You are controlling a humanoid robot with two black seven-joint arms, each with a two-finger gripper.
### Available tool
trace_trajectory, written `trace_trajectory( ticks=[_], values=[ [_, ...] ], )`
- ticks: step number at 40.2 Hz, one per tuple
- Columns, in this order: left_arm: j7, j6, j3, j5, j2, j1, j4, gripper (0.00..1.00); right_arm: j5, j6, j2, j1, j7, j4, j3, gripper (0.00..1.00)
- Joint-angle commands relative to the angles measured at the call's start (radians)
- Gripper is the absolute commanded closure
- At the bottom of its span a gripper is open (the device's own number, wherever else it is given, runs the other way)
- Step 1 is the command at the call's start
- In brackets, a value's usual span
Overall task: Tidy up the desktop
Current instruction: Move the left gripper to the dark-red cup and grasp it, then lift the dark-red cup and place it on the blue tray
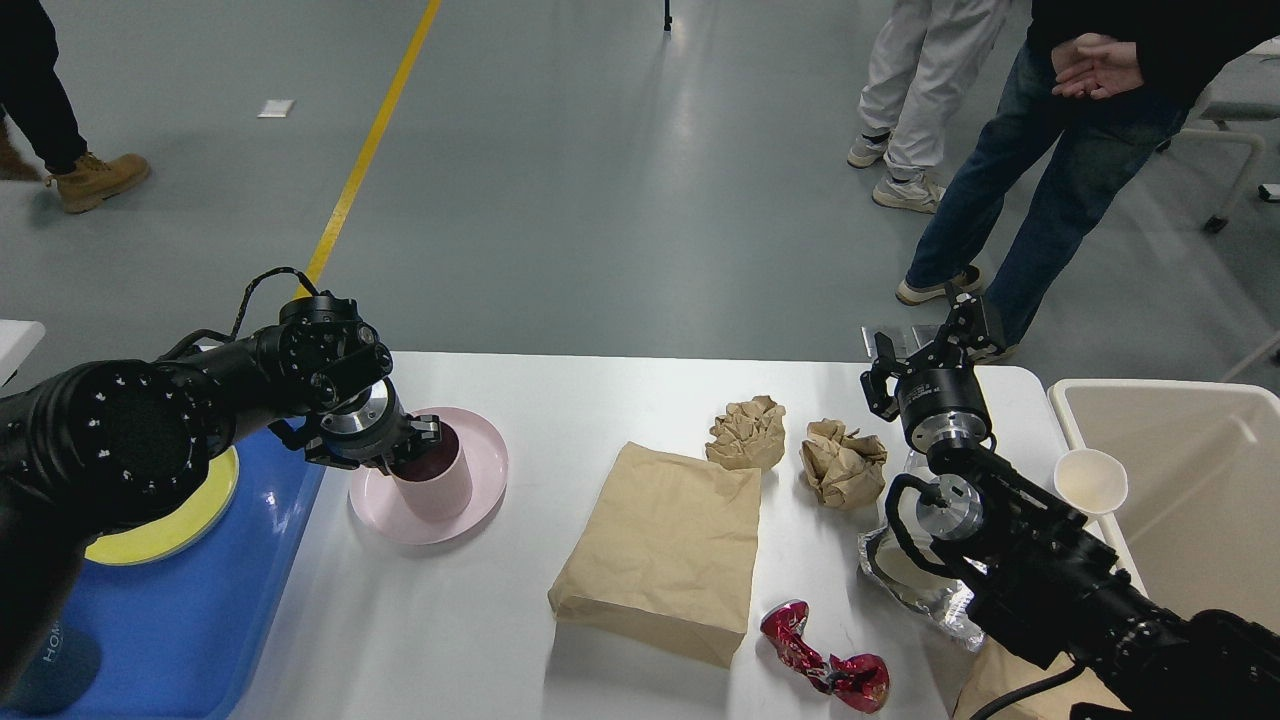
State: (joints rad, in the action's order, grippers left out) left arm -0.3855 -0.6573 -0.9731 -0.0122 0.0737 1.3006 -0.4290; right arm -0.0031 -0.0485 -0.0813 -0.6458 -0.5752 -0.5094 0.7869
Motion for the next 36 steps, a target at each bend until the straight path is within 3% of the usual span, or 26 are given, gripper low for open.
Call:
trace_trajectory(
  ticks=[1, 10, 21, 29, 36],
  values=[
    [0.001, -0.001, 0.002, 0.000, 0.000, 0.008, 0.000, 1.00, 0.002, -0.001, 0.000, 0.000, 0.000, -0.001, 0.000, 0.00],
    [0.001, -0.050, 0.024, 0.001, 0.046, 0.066, 0.000, 1.00, 0.000, 0.001, 0.000, 0.000, 0.000, 0.000, 0.000, 0.00],
    [-0.010, -0.303, 0.037, 0.001, 0.162, 0.221, -0.011, 1.00, 0.000, -0.001, 0.000, 0.000, 0.000, 0.000, 0.000, 0.00],
    [-0.013, -0.303, 0.039, 0.001, 0.302, 0.256, -0.028, 1.00, 0.000, -0.001, 0.000, 0.000, 0.000, 0.000, 0.000, 0.00],
    [-0.013, -0.303, 0.031, 0.001, 0.415, 0.214, -0.076, 1.00, 0.000, -0.001, 0.000, 0.002, 0.000, 0.000, 0.000, 0.00]
  ],
)
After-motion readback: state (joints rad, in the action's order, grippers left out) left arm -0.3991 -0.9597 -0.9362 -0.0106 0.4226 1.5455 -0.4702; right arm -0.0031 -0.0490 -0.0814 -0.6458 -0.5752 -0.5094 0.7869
